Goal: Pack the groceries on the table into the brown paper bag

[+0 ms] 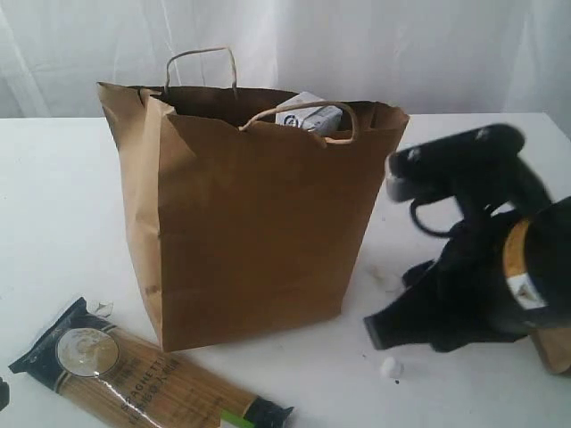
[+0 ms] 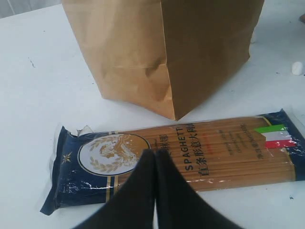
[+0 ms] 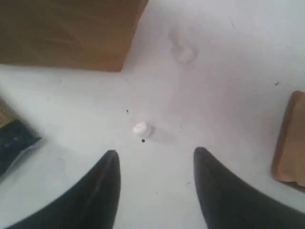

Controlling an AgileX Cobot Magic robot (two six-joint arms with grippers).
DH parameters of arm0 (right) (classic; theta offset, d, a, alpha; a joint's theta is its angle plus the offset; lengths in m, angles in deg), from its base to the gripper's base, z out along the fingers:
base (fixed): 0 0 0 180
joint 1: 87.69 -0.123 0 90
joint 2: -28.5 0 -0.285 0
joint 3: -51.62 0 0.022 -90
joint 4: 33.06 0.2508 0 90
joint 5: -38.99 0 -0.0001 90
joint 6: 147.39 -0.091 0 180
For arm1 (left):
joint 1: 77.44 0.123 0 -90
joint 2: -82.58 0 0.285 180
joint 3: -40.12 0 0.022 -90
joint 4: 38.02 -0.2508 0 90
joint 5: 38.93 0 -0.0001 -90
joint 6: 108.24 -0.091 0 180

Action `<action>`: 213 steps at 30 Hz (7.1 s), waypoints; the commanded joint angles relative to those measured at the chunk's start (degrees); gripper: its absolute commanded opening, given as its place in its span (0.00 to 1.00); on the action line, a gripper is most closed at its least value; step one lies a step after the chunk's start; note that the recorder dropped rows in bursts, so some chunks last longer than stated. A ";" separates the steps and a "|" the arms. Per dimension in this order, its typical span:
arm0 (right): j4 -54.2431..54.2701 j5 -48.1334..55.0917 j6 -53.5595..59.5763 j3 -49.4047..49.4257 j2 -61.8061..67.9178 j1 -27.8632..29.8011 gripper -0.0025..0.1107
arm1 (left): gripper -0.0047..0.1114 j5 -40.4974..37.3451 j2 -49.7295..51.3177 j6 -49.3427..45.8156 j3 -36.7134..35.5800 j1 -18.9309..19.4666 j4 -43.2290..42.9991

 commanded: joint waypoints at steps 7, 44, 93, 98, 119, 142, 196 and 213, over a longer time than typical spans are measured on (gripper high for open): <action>-11.51 -9.32 -9.33 5.54 18.89 0.22 0.67 | 0.04 0.02 -0.47 0.28 -0.22 -0.17 0.20; -9.30 -22.16 -21.27 9.18 36.19 3.13 0.14 | 0.04 0.02 -0.47 0.28 -0.22 -0.17 0.20; -9.88 -15.15 10.85 -28.79 17.06 -18.56 0.02 | 0.04 0.02 -0.47 0.28 -0.22 -0.17 0.20; -22.29 -8.82 9.89 -35.50 17.18 -18.56 0.02 | 0.04 0.02 -0.47 0.28 -0.22 -0.17 0.20; -13.30 -3.77 9.74 -44.43 19.78 -2.34 0.02 | 0.04 0.02 -0.47 0.28 -0.22 -0.17 0.20; -10.52 -3.99 12.07 -44.43 29.99 -0.81 0.37 | 0.04 0.02 -0.47 0.28 -0.22 -0.17 0.20; -4.86 10.05 5.45 -2.30 -16.47 -0.81 0.50 | 0.04 0.02 -0.47 0.28 -0.22 -0.17 0.20; -26.32 -7.82 -29.77 12.83 -1.13 0.30 0.50 | 0.04 0.02 -0.47 0.28 -0.22 -0.17 0.20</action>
